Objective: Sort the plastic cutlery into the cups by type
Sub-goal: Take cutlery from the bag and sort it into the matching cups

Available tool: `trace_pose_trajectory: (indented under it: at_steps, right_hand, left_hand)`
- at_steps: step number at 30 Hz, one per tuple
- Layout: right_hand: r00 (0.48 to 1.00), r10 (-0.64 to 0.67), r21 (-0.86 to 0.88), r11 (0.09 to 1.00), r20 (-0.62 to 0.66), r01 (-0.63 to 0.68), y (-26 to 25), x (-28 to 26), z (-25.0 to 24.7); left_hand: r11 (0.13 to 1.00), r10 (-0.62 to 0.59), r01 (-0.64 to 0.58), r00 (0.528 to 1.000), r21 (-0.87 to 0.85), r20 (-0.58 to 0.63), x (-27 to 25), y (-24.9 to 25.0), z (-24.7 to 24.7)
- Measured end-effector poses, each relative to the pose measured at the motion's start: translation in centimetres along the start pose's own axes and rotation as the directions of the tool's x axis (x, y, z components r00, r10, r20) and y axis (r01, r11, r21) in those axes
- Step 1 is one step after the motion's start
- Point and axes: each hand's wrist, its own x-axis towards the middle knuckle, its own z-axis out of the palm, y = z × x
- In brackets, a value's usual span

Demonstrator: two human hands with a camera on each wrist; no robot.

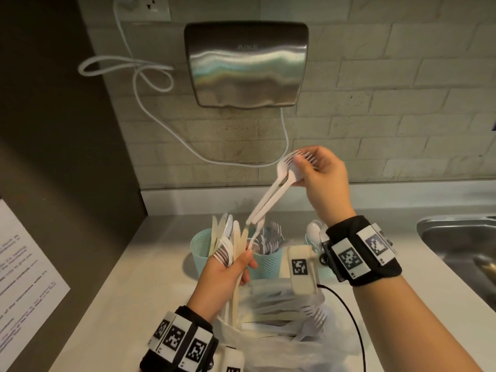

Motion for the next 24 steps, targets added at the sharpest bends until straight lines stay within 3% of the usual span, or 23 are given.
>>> trace_pose_trajectory:
  at_steps: [3,5,8,12,14,17,18,20,22,24]
  right_hand:
    - [0.985,-0.105,-0.144,0.986,-0.134,0.086,0.5,0.5,-0.7]
    - [0.981,-0.136,-0.232,0.967,-0.138,0.101,1.1,0.5,-0.7]
    - [0.987,-0.149,-0.336,0.935,-0.067,0.118,2.7,-0.1,-0.2]
    - [0.994,-0.022,-0.497,0.865,0.109,0.074,6.1,-1.2,1.2]
    - [0.944,0.134,-0.641,0.761,0.302,0.097,7.7,-2.0,1.9]
    - [0.774,0.384,-0.762,0.619,0.504,0.189,8.4,-3.0,2.4]
    - [0.762,0.390,-0.761,0.617,0.517,0.201,7.9,-3.2,2.4]
    - [0.819,0.301,-0.732,0.653,0.488,0.196,6.2,-3.2,2.3]
    - [0.871,0.198,-0.639,0.752,0.450,0.159,4.1,-3.4,2.3]
    - [0.864,0.186,-0.488,0.869,0.467,0.077,2.1,-4.0,2.4]
  left_hand:
    - [0.999,-0.046,0.044,0.994,-0.025,-0.103,0.3,-0.4,-0.2]
    - [0.997,-0.059,0.052,0.987,-0.054,-0.147,0.5,-0.6,-0.4]
    - [0.995,-0.072,0.060,0.983,-0.073,-0.170,0.6,-0.6,-0.5]
    - [0.988,-0.065,0.040,0.984,-0.148,-0.163,0.8,0.1,-0.3]
    - [0.982,-0.052,0.022,0.986,-0.188,-0.156,0.8,0.5,-0.2]
    - [0.966,-0.046,0.008,0.989,-0.257,-0.143,0.8,1.3,-0.1]
    - [0.963,-0.046,0.008,0.990,-0.269,-0.135,0.7,1.5,0.0]
    - [0.958,-0.041,0.007,0.993,-0.288,-0.111,0.6,1.9,0.0]
    - [0.952,-0.032,0.003,0.996,-0.307,-0.088,0.4,2.1,0.3]
    - [0.952,-0.026,0.003,0.997,-0.306,-0.071,0.3,2.3,0.6]
